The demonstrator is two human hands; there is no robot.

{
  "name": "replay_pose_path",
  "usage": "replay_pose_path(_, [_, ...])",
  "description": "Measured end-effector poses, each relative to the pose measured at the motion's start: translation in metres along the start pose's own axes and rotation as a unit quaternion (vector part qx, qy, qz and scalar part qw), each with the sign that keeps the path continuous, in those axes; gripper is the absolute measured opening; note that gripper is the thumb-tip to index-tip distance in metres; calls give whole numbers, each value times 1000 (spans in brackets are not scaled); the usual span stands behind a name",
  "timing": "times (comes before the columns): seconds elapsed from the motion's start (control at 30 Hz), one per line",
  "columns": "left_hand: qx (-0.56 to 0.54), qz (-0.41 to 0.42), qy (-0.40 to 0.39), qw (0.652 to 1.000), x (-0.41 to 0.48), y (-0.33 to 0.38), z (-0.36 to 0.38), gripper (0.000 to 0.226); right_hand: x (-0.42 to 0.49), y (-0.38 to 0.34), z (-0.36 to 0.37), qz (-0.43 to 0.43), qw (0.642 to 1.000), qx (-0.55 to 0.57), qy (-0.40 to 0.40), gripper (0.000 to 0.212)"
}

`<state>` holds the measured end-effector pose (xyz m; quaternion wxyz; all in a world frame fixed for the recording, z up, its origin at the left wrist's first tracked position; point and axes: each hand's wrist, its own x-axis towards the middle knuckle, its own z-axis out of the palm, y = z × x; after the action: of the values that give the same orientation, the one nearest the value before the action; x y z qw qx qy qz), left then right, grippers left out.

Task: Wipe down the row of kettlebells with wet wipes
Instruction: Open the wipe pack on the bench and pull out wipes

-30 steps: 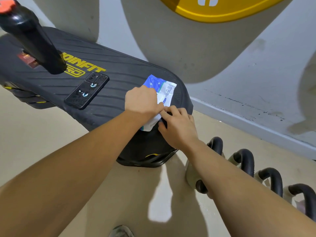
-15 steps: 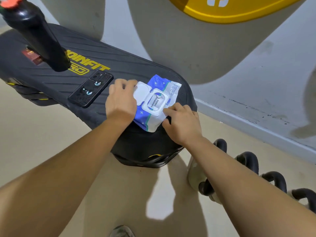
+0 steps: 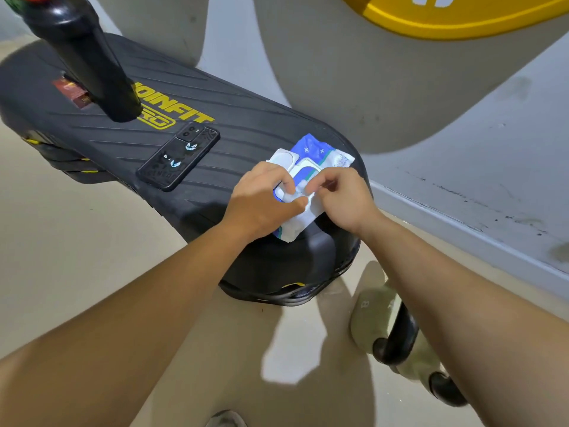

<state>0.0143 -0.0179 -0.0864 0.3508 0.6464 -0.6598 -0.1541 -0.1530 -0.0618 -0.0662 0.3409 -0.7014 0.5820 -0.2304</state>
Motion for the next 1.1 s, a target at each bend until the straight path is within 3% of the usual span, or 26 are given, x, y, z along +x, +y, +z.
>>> replay_pose_path(0.07, [22, -1, 11, 1000, -1, -4, 5, 42, 5, 2, 1, 11, 1000, 4, 16, 24])
replay_pose_path(0.27, [76, -27, 24, 996, 2, -7, 15, 15, 14, -1, 4, -19, 997, -79, 7, 6])
replay_pose_path(0.6, [80, -27, 27, 996, 4, -5, 14, 19, 15, -7, 9, -37, 988, -148, 32, 19])
replay_pose_path(0.9, [94, -26, 32, 995, 5, -3, 13, 17, 20, -12, 7, -36, 970, -230, -73, 12])
replay_pose_path(1.1, [103, -38, 30, 993, 5, 1, 13, 21, 29, -6, -3, 6, 986, -122, -116, 24])
